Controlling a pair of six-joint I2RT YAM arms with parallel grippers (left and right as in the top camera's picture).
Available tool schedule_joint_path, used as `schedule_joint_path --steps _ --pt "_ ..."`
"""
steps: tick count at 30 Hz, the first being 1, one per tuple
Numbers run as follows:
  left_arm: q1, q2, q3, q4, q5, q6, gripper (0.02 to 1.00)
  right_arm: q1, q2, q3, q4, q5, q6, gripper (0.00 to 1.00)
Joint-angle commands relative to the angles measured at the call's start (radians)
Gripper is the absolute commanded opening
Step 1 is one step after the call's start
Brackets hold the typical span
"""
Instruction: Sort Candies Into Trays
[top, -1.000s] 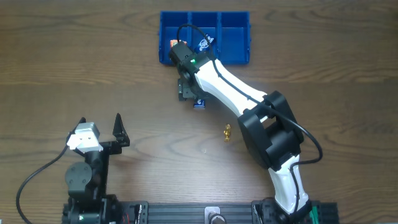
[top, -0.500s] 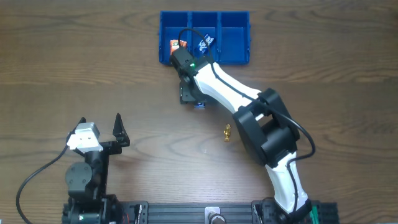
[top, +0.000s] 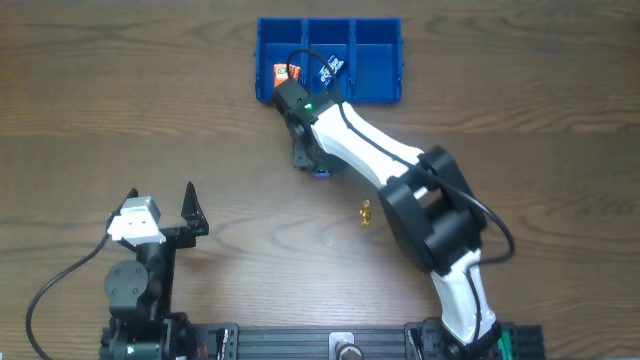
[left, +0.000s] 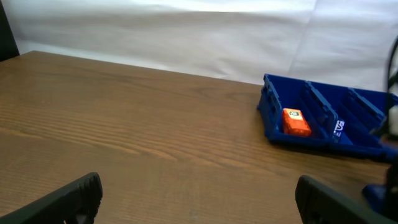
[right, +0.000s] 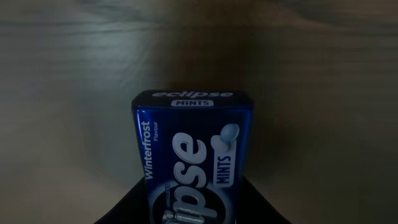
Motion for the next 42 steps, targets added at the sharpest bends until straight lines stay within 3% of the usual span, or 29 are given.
schedule_joint_path --steps 1,5,10,18,30,32,33,34,36,38,42 --pt "0.002 -0.006 -0.033 -0.016 0.002 0.01 0.998 0.026 -0.3 0.055 -0.01 0.134 -0.045 0.218" --pt "0.002 -0.006 -0.033 -0.016 0.002 0.01 0.998 -0.026 -0.282 0.269 -0.103 0.236 -0.12 0.215" --pt "0.002 -0.006 -0.033 -0.016 0.002 0.01 0.998 -0.128 -0.087 0.578 -0.107 0.243 -0.26 0.215" --pt "0.002 -0.006 -0.033 -0.016 0.002 0.01 0.998 -0.214 0.18 0.696 -0.012 0.085 -0.282 0.213" --pt "0.002 -0.006 -0.033 -0.016 0.002 0.01 0.998 -0.219 0.274 0.696 0.047 0.082 -0.282 0.224" --pt "0.002 -0.006 -0.033 -0.016 0.002 0.01 0.998 -0.219 0.274 0.692 0.048 0.082 -0.282 0.303" --pt "0.002 -0.006 -0.033 -0.016 0.002 0.01 0.998 -0.219 0.275 0.692 0.048 0.082 -0.282 0.45" --pt "0.002 -0.006 -0.033 -0.016 0.002 0.01 0.998 -0.219 0.276 0.692 0.049 0.082 -0.282 0.669" --pt "0.002 -0.006 -0.033 -0.016 0.002 0.01 0.998 -0.218 0.276 0.692 0.052 0.084 -0.283 0.801" --pt "0.002 -0.006 -0.033 -0.016 0.002 0.01 0.998 -0.209 0.276 0.692 0.06 0.087 -0.283 0.86" --pt "0.002 -0.006 -0.033 -0.016 0.002 0.01 0.998 -0.188 0.256 0.692 0.062 0.087 -0.282 0.882"
